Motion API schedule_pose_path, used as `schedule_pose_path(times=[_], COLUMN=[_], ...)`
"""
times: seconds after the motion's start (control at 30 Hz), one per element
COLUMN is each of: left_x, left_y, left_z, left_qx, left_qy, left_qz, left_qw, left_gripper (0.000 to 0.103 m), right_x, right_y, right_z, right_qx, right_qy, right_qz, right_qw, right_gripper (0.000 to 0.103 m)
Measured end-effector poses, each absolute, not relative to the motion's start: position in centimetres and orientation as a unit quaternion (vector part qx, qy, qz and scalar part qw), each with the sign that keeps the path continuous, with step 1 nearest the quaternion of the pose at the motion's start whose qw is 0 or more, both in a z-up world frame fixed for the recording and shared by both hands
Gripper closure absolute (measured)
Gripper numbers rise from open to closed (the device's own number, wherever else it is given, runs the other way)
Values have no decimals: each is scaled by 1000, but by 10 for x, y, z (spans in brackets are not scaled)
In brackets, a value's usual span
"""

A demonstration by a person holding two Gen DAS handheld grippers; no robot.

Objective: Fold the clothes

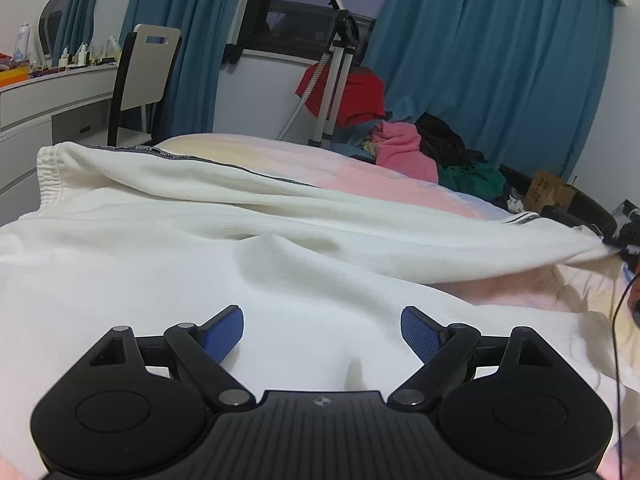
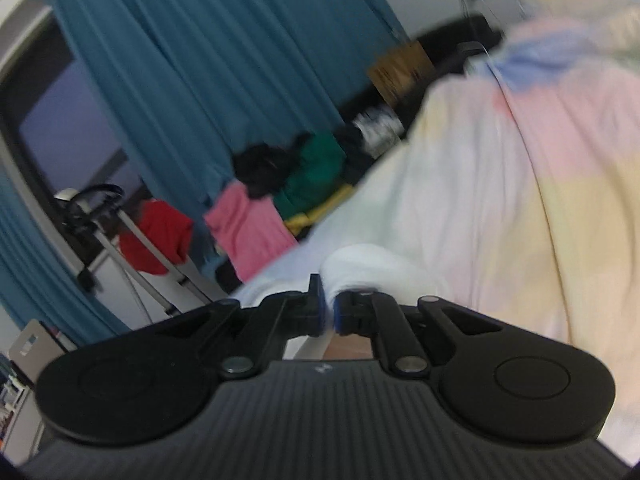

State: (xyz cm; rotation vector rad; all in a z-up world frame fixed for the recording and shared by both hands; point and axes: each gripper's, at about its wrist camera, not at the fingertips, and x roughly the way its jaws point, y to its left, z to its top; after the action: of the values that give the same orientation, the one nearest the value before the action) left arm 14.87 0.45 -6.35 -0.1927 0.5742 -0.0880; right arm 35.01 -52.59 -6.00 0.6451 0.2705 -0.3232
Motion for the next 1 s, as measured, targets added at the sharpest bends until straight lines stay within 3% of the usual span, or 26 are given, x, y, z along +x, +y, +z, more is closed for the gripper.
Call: schedule_pose_path(times=[0.27, 0.37, 0.43, 0.5, 0.63, 0.77, 1.0], left_x=[148, 151, 152, 153, 153, 156, 247], left_y=[-3, -9, -12, -14, -18, -39, -127], left_z=[-67, -72, -75, -78, -84, -87, -64], left_qx=[-75, -67, -69, -65, -51, -7, 1], left_qy=[282, 293, 299, 301, 307, 307, 314], left_qz=[-57, -64, -74, -80, -106, -165, -302], left_qw=[955, 952, 949, 948, 945, 937, 900], left_gripper=[15, 15, 15, 15, 15, 15, 15], right_x=[307, 305, 303, 291, 255, 207, 181], right_y=[-525, -524, -518, -498, -455, -426, -406], right_z=[-139, -139, -132, -119, -85, -56, -76], right_qx=[362, 372, 374, 377, 371, 362, 367], right_qy=[227, 243, 250, 260, 277, 239, 193], right_qz=[-190, -186, -189, -197, -224, -251, -300], right_qw=[884, 876, 873, 867, 858, 865, 859], right_gripper=[92, 89, 70, 34, 33, 33, 30])
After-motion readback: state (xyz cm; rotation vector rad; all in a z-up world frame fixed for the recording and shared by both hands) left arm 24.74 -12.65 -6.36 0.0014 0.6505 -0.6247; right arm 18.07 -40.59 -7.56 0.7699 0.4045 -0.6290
